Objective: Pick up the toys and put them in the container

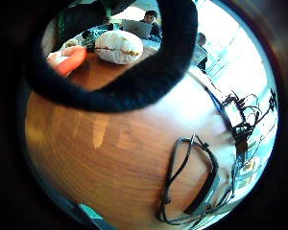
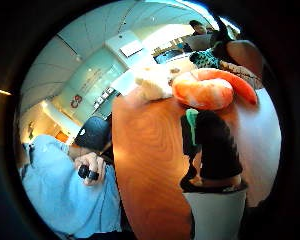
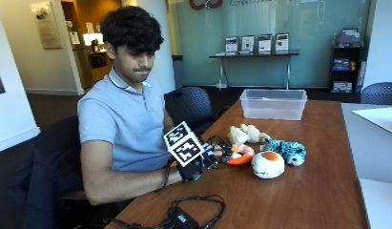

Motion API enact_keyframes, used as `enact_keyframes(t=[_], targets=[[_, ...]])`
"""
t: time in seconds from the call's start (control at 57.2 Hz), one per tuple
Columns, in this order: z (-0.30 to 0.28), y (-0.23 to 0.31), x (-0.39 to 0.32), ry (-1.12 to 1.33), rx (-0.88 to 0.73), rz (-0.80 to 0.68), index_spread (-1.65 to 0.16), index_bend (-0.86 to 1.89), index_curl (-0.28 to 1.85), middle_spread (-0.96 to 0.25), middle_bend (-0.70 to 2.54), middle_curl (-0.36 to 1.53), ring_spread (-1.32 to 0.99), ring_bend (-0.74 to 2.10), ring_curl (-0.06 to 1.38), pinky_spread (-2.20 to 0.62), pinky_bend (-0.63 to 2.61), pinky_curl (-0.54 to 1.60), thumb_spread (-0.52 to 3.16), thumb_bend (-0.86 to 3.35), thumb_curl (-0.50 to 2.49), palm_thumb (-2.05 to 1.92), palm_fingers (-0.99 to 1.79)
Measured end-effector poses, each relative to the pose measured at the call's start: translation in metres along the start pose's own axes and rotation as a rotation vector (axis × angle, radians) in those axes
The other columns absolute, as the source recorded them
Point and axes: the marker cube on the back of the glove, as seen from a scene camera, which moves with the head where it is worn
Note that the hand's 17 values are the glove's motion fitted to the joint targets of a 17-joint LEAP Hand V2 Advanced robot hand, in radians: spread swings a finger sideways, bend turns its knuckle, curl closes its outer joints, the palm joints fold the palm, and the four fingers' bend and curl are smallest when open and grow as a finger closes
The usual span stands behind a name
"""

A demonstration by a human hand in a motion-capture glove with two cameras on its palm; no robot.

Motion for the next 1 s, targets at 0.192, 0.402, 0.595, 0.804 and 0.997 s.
enact_keyframes(t=[0.192, 0.402, 0.595, 0.804, 0.997], targets=[[0.001, -0.003, 0.004, 0.007, -0.044, 0.036, -0.24, 0.31, 0.15, -0.03, 0.18, 0.09, -0.10, 0.29, 0.09, 0.00, 0.37, 0.16, 1.20, 0.03, 0.03, -0.02, 0.33], [-0.010, -0.037, 0.009, 0.003, -0.174, 0.198, -0.31, 0.26, 0.21, -0.04, 0.15, 0.12, -0.08, 0.20, 0.10, 0.01, 0.55, 0.25, 1.53, 0.11, 0.12, 0.09, 0.11], [-0.017, -0.093, 0.045, -0.154, -0.287, 0.437, -0.33, 0.24, 0.25, -0.03, 0.14, 0.15, -0.05, 0.15, 0.10, 0.03, 0.72, 0.31, 1.59, 0.15, 0.19, 0.15, -0.06], [0.028, -0.137, 0.060, -0.084, -0.512, 0.527, -0.34, 0.21, 0.29, -0.02, 0.14, 0.16, -0.03, 0.20, 0.13, 0.03, 0.86, 0.36, 1.59, 0.17, 0.23, 0.17, -0.03], [0.039, -0.160, 0.072, -0.094, -0.348, 0.520, -0.34, 0.17, 0.27, 0.00, 0.22, 0.20, -0.07, 0.43, 0.19, -0.13, 0.97, 0.37, 1.62, 0.30, 0.31, 0.39, 0.35]])
